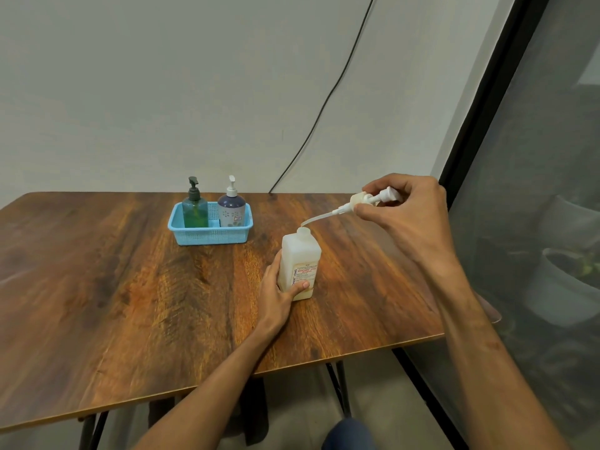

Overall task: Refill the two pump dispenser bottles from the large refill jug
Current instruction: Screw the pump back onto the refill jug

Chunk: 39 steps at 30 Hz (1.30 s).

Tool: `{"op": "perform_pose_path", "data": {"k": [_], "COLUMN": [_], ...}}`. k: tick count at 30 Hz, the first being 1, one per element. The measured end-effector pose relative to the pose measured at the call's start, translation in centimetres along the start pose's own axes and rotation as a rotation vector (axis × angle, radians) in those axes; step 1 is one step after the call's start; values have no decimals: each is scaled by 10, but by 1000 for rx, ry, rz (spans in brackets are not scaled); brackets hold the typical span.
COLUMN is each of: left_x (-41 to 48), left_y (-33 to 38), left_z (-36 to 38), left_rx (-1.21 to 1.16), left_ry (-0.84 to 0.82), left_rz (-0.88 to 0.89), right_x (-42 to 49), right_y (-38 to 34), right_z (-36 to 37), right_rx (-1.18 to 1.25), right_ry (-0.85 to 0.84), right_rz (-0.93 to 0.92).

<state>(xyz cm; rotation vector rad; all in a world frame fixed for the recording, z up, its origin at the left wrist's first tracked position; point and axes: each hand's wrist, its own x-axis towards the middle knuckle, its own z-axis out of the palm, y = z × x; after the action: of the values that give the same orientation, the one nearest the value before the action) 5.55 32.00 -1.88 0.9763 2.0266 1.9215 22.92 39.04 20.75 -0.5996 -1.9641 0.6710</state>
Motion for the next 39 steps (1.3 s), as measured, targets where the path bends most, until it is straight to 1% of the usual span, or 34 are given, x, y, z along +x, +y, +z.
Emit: {"op": "perform_pose_path", "data": {"k": [10,14,18,22,30,39], "left_x": [-1,0,0,0,0,2], "left_y": [-1,-3,-5,-6,-7,-9], "left_z": [0,1,1,1,1,1], "left_rx": [-18,-17,-9,-12,-17,-34], "left_ry": [5,8,10,11,21,19], "left_rz": [-1,4,8,17,38,49], "right_x": [13,22,31,35,33,38], "right_y": [-10,-12,-4,10,33,53], "right_z": [8,15,39,67,102,113], "right_rx": [-111,-156,-195,-137,-74,28], "right_ry": [-55,-144,-214,-323,-406,-476], "right_rz": [3,26,37,54,57,134]}}
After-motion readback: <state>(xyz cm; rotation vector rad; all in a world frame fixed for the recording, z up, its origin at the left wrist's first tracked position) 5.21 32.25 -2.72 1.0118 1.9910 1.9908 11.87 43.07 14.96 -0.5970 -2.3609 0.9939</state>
